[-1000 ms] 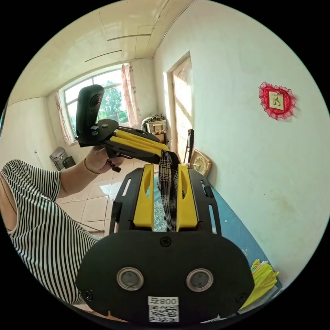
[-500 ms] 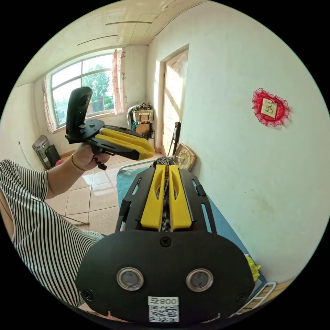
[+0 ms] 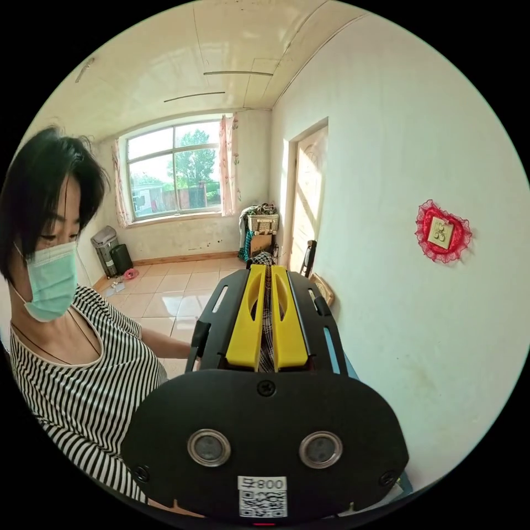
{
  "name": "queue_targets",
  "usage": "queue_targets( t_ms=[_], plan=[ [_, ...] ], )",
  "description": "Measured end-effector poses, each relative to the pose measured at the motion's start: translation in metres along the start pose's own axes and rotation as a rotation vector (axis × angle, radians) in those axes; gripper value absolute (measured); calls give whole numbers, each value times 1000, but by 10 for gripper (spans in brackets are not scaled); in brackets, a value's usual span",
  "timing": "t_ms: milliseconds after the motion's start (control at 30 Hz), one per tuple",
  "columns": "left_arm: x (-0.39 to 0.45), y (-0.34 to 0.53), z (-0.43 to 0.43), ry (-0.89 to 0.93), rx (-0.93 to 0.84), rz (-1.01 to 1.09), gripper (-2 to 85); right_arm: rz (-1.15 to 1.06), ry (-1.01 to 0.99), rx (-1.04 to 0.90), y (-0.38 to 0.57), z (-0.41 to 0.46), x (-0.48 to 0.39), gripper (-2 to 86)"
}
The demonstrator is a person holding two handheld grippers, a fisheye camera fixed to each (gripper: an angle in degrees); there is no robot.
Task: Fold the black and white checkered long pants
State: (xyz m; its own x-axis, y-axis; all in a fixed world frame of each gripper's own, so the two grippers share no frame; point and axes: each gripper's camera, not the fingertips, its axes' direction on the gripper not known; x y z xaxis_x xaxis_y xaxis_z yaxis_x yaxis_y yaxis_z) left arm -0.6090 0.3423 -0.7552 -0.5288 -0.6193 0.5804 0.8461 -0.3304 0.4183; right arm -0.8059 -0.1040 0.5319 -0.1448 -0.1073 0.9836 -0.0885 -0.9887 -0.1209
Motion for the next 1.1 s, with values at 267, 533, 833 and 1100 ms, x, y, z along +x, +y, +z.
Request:
queue_targets(
  t_ms=[267, 533, 833, 1100],
  plan=[
    [1, -5, 64, 222, 10, 57, 42, 72, 48, 33, 34, -69, 22, 15],
    [39, 4, 93, 159, -31, 152, 93, 151, 55, 104, 85, -140, 52, 15],
    [110, 11, 139, -145, -97, 386, 121, 161, 33, 80, 122, -176, 75, 15],
    [133, 24, 157, -114, -107, 430, 35, 206, 95, 76, 161, -206, 97, 15]
  ],
)
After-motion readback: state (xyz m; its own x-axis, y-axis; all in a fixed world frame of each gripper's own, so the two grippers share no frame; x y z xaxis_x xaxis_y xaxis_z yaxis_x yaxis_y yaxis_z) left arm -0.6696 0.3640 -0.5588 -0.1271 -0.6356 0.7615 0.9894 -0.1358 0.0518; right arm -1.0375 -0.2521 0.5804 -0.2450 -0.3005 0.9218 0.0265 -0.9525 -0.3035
